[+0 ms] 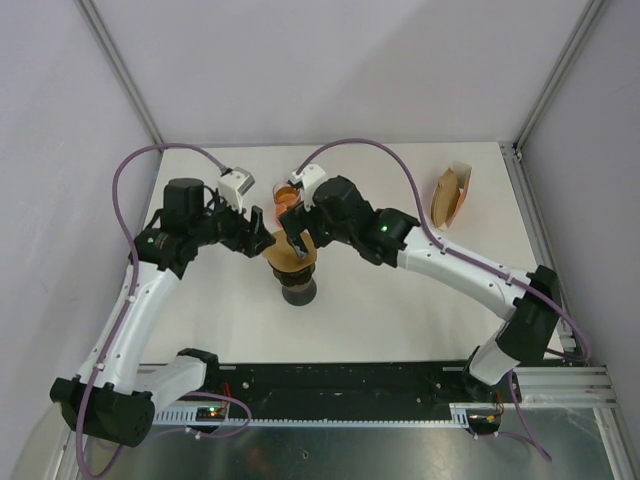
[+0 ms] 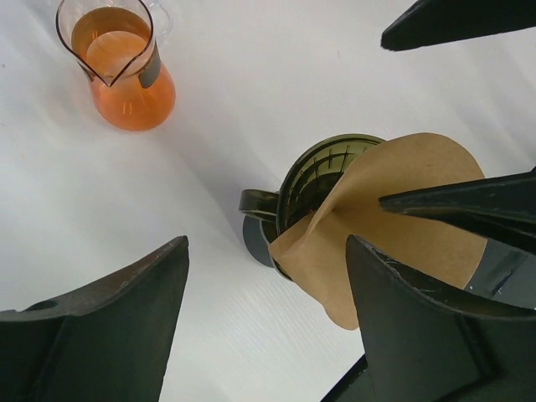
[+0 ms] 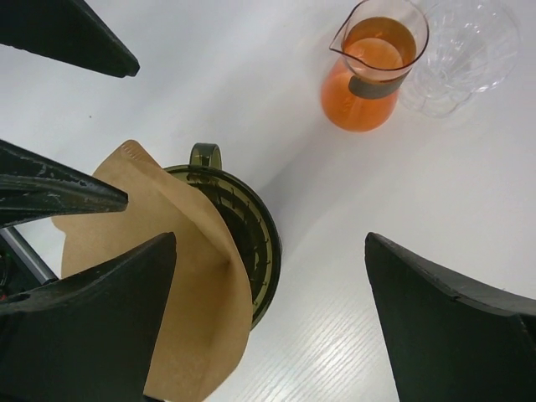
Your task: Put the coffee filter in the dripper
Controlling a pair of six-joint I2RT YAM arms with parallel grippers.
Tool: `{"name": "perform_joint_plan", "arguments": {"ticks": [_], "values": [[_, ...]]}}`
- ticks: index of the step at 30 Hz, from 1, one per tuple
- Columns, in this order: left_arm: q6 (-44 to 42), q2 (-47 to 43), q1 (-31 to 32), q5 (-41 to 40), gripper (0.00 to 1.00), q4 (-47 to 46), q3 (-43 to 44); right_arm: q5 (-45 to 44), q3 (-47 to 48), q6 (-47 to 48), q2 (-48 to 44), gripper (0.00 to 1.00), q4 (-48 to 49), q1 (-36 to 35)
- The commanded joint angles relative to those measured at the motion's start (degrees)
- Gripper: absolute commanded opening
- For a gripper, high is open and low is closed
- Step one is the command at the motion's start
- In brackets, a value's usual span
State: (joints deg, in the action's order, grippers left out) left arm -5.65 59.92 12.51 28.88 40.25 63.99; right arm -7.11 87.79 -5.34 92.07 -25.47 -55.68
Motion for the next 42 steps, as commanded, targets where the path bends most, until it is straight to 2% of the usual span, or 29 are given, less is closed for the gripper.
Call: {"name": "perform_joint_plan", "arguments": {"ticks": [1,11,17,22,27,33,38,42], "values": [[-1.7,-1.5,0.3,-0.4,0.81,-0.3,3.1,-1.6,2.2,2.3,-5.5,0.99,0.5,0.3],[-2.0,-2.6,-0.8,-4.5,0.88,-0.1,6.4,-2.5,-7.6,2.9,-19.7,0.99,3.0,1.9],[-1.2,-1.0,-4.1,-3.8,0.90,-0.2,8.5,-2.8,-10.6,-2.7,-23.0,0.99,-0.7,10.5],[0.8,1.4,-6.7,-1.8,0.89,-0.2,9.4,-0.6,-12.0,-5.1,-24.4,0.94,0.6,15.9],[1.1,2.6,-7.7,-0.9,0.89,-0.3,9.3,3.7,-12.1,-7.4,-20.5,0.85,7.0,21.7],[1.1,4.1,-9.9,-1.4,0.88,-1.4,9.0,5.5,-11.6,-11.4,-10.5,0.74,19.2,24.1],[1.2,5.7,-10.0,-2.2,0.87,-2.8,8.1,4.2,-8.3,-14.9,1.1,0.72,26.8,24.6],[2.4,8.2,-9.8,-2.9,0.85,-4.8,7.8,8.3,-5.4,-16.9,7.7,0.71,30.2,24.5]]}}
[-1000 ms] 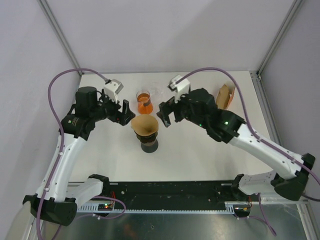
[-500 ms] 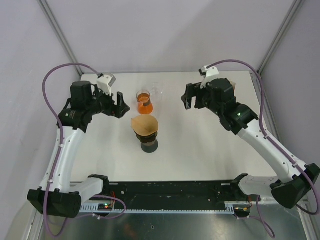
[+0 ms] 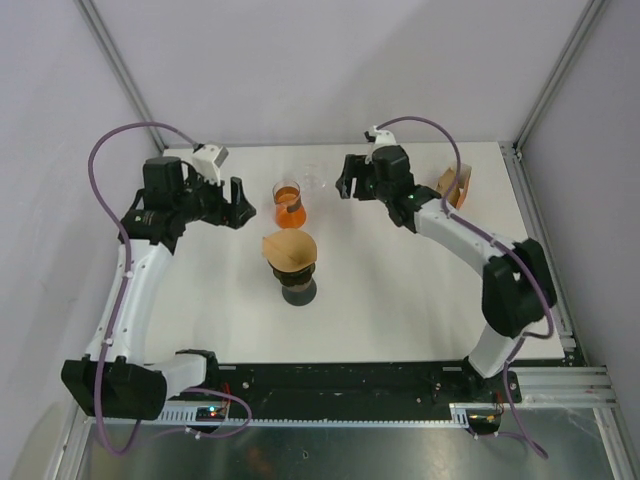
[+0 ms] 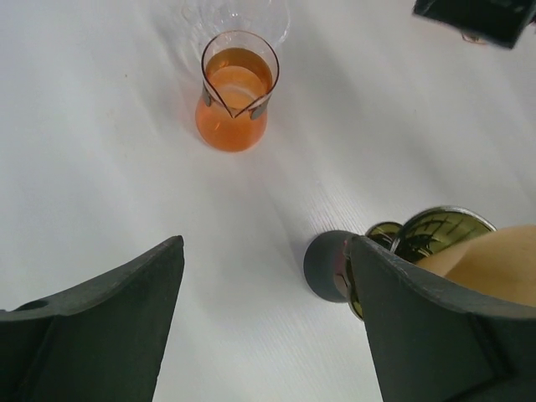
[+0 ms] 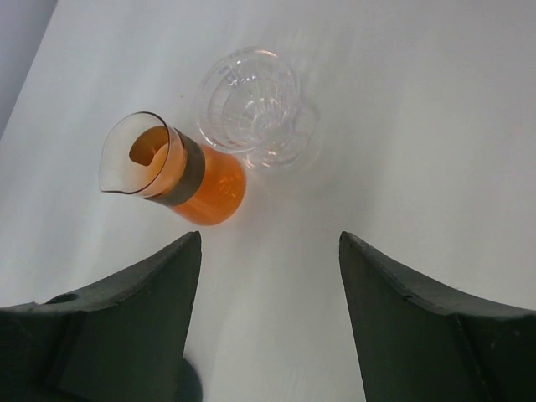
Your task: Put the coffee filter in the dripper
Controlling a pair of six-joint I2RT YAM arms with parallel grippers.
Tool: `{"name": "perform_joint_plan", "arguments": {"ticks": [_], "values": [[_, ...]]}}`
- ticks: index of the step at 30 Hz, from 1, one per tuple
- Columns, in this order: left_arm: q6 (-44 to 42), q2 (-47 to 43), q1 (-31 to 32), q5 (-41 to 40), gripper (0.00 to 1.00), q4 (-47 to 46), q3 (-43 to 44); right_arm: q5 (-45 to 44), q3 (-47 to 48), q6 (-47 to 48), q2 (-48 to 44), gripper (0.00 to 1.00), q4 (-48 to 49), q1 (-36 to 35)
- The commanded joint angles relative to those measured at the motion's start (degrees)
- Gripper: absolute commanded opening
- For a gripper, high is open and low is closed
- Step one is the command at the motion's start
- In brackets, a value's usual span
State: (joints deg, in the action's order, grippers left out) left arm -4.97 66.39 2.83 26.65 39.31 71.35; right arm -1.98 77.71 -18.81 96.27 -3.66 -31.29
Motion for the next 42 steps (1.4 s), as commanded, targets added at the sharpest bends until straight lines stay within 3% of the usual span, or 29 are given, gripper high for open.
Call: {"name": "perform_joint_plan", "arguments": {"ticks": [1,8,17,27,42], "values": [[2.2,3.1,0.1,-1.2,0.83,-4.3,0.8,4.3,5.0,-3.7,4.5,0.71,8.9,0.1],[4.5,12.6,2.2,-5.9,0.74,-6.9,3.7,7.3,5.5,-2.8,7.0,0.71,8.3,-0.2],[6.4,21.9,3.5,-12.7,0.71,-16.4,6.8,7.3,4.8,-1.2,7.4,0.71,4.3,-2.4],[7.3,36.0,5.7,-13.1,0.69,-20.5,15.4,4.0,2.4,-1.0,3.7,0.72,-0.1,-4.0],[5.2,44.0,7.7,-17.3,0.39,-20.4,18.4,2.0,-0.7,1.0,-1.9,0.74,-2.2,-4.3]]}}
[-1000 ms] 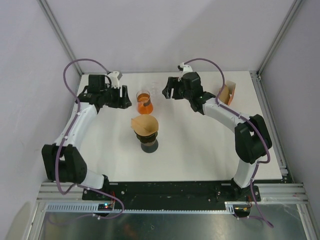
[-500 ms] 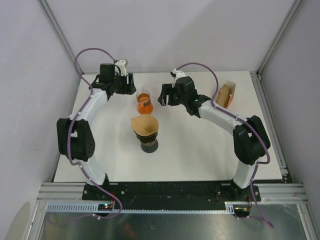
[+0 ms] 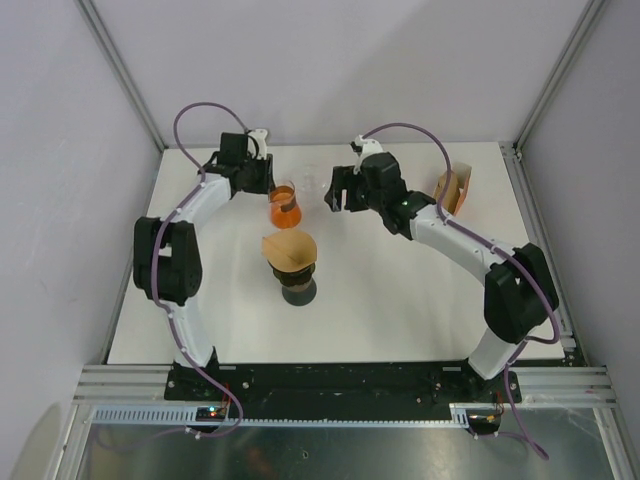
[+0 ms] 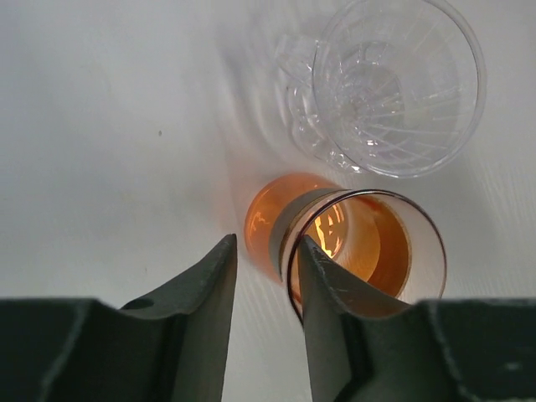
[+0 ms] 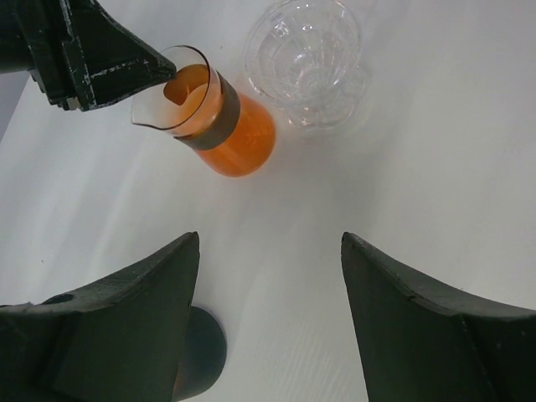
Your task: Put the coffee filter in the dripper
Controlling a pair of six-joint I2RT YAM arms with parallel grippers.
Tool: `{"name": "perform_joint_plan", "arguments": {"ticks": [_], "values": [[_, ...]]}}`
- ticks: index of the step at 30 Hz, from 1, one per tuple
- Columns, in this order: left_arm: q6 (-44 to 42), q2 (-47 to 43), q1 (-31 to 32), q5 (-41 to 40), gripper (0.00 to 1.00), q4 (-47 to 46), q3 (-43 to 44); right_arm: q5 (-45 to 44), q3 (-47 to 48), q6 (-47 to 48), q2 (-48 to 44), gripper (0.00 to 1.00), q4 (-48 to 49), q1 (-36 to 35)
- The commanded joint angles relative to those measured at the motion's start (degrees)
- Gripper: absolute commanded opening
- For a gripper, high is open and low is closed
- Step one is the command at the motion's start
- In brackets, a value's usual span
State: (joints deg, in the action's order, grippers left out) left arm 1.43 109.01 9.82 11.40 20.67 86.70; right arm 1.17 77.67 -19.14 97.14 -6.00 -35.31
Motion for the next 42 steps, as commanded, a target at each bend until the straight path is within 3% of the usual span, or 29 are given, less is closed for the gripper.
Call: {"name": "perform_joint_plan", "arguments": {"ticks": [1,6,8,15,26,32,36,42], "values": [[-1.3,1.7,0.8,-2.1,0.35,-1.7,3.2,-1.2,-0.9,1.4,-3.1,0.74,0.0,-0.3],[-2.8,1.2,0.7,-3.0,0.06,-1.7,2.6,-2.8,-1.8,2.0,-4.8,0.74,-0.7,-0.2],[-3.7,-0.1,0.6,-3.4,0.02,-1.6,2.0,-3.2,-2.1,2.1,-5.6,0.74,-1.1,-0.2],[-6.0,-10.8,-2.6,-1.9,0.00,-1.5,-4.5,-5.1,-4.2,2.6,-10.6,0.75,-2.3,-0.8],[-13.7,-39.7,-5.6,-4.9,0.00,3.7,-20.1,-12.6,-5.2,5.4,-21.4,0.76,-7.2,-4.5],[-15.6,-52.0,-5.4,-2.3,0.00,12.7,-13.2,-22.3,-5.1,8.8,-28.6,0.76,-6.8,-15.4],[-16.3,-56.2,-4.0,1.1,0.00,17.7,-6.6,-30.5,-5.1,10.1,-30.2,0.73,-0.6,-25.8],[-13.1,-59.6,-1.4,-3.8,0.00,22.0,-2.5,-40.4,0.8,17.0,-21.2,0.73,14.1,-39.4]]}}
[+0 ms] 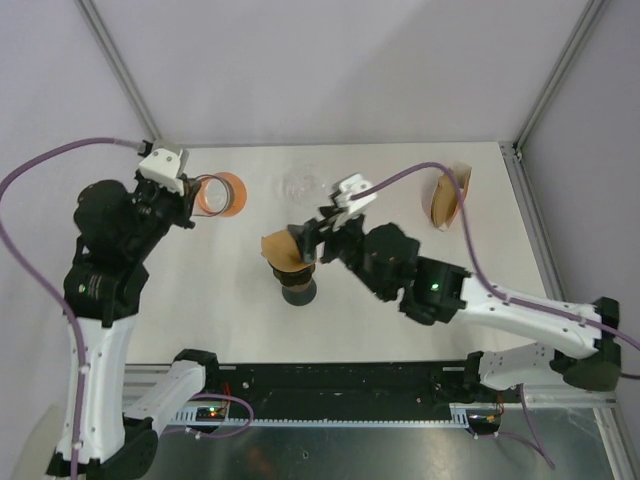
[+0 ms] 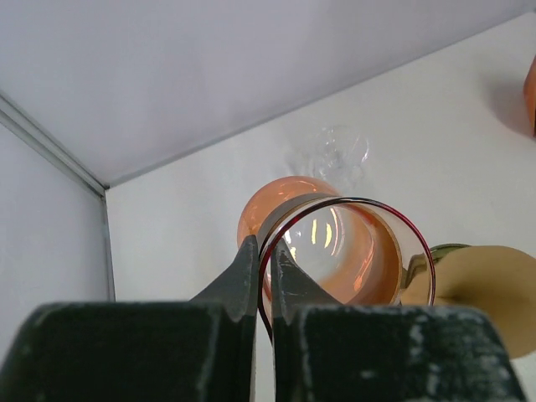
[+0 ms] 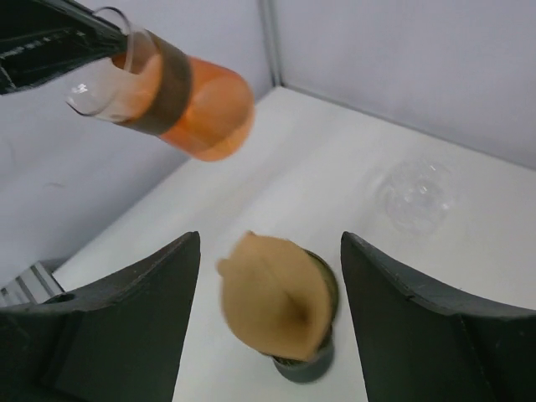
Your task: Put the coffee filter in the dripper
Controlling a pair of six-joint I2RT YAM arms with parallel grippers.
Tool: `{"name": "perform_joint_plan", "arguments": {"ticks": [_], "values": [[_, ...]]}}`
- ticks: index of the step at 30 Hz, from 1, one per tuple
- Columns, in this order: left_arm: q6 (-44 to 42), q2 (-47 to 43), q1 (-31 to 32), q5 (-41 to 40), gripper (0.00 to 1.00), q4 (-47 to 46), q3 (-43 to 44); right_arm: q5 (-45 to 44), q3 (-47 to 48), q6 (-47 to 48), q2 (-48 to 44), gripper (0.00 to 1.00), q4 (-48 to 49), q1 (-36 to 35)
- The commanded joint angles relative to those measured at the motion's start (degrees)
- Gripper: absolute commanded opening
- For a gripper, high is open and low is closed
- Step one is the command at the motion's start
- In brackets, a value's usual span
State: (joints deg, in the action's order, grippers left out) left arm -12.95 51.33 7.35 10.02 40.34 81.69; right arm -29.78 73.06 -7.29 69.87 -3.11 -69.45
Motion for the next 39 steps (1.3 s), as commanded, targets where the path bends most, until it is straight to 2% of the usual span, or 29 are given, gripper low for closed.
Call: {"name": "perform_joint_plan", "arguments": {"ticks": [1,7,14,21,23,25,29,31,38,39], "values": [[1.5,-2.3,1.2,-3.3,0.00,2.5,2.6,-10.1,8.3,5.5,8.1,0.73,11.7,-6.2],[2.0,-4.8,1.9,-5.0,0.00,2.6,2.5,-11.1,24.1,8.4,22.1,0.76,11.9,-9.3],[1.7,-5.9,3.6,-5.3,0.00,2.6,2.2,-12.0,34.0,12.8,32.2,0.76,13.9,-9.5],[2.0,-6.2,4.6,-5.0,0.00,2.6,2.2,-15.9,42.6,14.8,39.5,0.70,8.7,-7.0],[1.6,-6.3,4.8,-5.2,0.00,2.6,1.9,-16.7,43.4,15.4,40.4,0.67,7.5,-6.4],[1.4,-6.2,5.0,-5.3,0.00,2.6,1.4,-17.0,43.8,16.1,41.0,0.57,6.9,-5.9],[1.1,-6.4,5.2,-5.0,0.00,2.6,0.9,-16.8,44.6,15.4,41.8,0.30,4.6,-4.8],[0.9,-6.5,5.3,-4.6,0.00,2.6,0.9,-16.1,44.5,15.3,41.9,0.21,3.8,-4.6],[0.3,-5.9,5.2,-3.2,0.00,2.7,2.8,-9.7,46.0,17.1,43.0,0.16,-1.1,-4.0],[0.1,-5.9,5.3,-2.7,0.00,2.7,3.1,-9.1,46.2,17.7,43.2,0.12,-1.5,-3.9]]}}
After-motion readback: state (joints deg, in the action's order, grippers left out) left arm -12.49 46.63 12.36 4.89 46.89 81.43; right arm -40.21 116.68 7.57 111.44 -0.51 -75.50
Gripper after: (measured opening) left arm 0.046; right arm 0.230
